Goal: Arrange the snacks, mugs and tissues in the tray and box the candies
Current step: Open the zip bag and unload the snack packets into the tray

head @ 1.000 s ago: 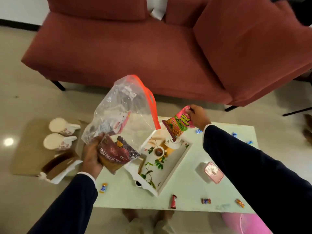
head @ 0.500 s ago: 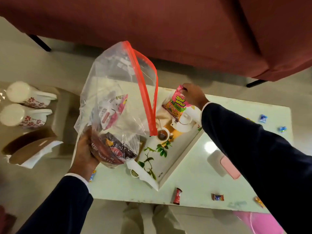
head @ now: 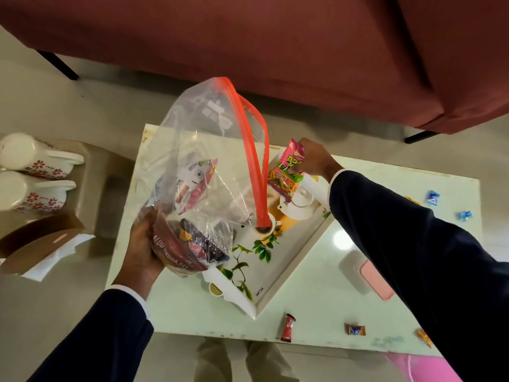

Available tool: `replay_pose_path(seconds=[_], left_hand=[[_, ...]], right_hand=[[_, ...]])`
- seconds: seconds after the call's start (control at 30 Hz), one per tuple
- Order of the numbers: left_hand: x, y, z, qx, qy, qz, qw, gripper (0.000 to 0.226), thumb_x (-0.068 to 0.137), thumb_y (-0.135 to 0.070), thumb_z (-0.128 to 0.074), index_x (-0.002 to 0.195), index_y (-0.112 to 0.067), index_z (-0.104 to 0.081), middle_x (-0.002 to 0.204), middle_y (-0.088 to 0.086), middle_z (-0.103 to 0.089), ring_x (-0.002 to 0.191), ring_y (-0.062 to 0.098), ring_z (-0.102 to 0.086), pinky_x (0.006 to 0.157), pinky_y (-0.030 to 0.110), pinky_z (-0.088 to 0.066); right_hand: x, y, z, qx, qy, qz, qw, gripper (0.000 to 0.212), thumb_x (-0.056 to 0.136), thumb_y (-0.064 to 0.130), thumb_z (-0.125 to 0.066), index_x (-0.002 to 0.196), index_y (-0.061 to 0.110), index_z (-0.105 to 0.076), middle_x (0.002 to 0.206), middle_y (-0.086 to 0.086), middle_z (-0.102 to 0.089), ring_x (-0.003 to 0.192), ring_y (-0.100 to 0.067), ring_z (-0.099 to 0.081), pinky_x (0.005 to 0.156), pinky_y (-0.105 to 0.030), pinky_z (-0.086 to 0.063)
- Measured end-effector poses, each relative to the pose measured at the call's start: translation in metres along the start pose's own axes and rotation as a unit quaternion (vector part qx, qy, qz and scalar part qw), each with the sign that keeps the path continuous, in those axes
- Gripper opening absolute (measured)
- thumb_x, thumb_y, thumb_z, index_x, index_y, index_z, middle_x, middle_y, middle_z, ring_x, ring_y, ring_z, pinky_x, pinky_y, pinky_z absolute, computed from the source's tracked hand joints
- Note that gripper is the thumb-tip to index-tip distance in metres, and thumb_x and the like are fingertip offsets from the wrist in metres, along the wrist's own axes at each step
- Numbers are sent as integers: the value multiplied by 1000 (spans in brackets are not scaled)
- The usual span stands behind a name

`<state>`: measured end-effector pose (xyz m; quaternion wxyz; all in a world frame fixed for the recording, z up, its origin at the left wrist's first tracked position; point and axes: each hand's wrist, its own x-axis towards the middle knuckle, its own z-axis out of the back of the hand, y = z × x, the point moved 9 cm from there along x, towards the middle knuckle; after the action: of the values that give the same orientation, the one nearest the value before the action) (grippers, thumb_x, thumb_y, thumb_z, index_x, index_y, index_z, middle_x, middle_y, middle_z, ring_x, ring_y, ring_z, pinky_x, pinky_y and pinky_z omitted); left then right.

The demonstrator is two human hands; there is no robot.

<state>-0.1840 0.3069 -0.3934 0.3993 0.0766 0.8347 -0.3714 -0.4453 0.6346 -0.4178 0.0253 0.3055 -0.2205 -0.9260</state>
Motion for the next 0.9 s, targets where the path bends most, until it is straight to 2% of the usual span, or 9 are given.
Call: replay_pose_path(seconds=[0.13,0.27,0.33,0.4,0.47,0.53,0.63,0.73,0.9], left_hand=[[2,4,-7,16,34,9,999,73,52,-55,-93,114,-21,-76,120,10,-73,106,29,-73,76,44,-62],[0,6,-12,10,34,10,999,88,53,-53,-93,128,-15,-67,122,13,-70,104,31,-73,78,46,-61],[-2,3,-18,19,33,-8,999,89,53,-53,-94,128,-14,-67,120,14,-71,100,31,-74,78,47,-61],[-5,0,-25,31,37,-25,999,97,54,-53,-94,134,-9,-62,124,17,-68,104,35,-71,85,51,-59],[-8,-1,-34,45,46,-41,997,103,58,-52,-93,143,-8,-54,132,22,-64,115,43,-64,96,60,-52],[-12,-1,-43,55,50,-46,996,101,60,-50,-93,144,-11,-53,136,25,-61,120,49,-56,103,68,-44],[-17,-1,-59,61,81,-59,993,82,65,-42,-92,137,-16,-61,131,23,-65,118,46,-61,98,65,-50],[-23,2,-73,73,115,-61,989,67,71,-33,-89,130,-16,-65,118,16,-73,102,35,-73,82,49,-61],[-26,13,-82,116,138,-31,983,50,84,-21,-77,130,-11,-64,102,13,-77,79,25,-76,70,37,-61]], right_hand=[[2,-7,-3,26,-17,0,1000,78,66,23,-91,130,16,-46,122,-9,-63,102,-27,-65,73,-30,-51],[-11,-4,17,55,-48,-14,997,89,70,33,-88,142,12,-40,140,-11,-50,122,-29,-55,96,-42,-53],[-38,12,60,87,-182,10,979,64,82,36,-78,134,9,-50,133,-11,-53,118,-23,-55,101,-39,-49],[-86,35,101,195,-268,50,942,28,87,38,-70,107,20,-62,108,1,-66,96,-10,-64,85,-30,-54],[-133,71,109,295,-176,131,930,11,89,32,-67,93,21,-67,85,4,-72,76,-5,-67,71,-22,-54],[-181,113,100,293,-51,213,931,9,92,13,-67,99,10,-72,86,-1,-75,76,-12,-71,73,-25,-58],[-226,138,100,158,-77,246,953,26,89,-1,-68,109,12,-74,101,2,-74,87,-8,-70,79,-19,-56],[-241,151,106,67,-114,284,950,31,85,12,-76,116,16,-73,116,5,-69,103,-5,-61,88,-18,-51],[-232,144,67,-47,-38,330,942,53,83,0,-75,133,1,-56,133,-8,-56,126,-5,-52,107,-13,-38]])
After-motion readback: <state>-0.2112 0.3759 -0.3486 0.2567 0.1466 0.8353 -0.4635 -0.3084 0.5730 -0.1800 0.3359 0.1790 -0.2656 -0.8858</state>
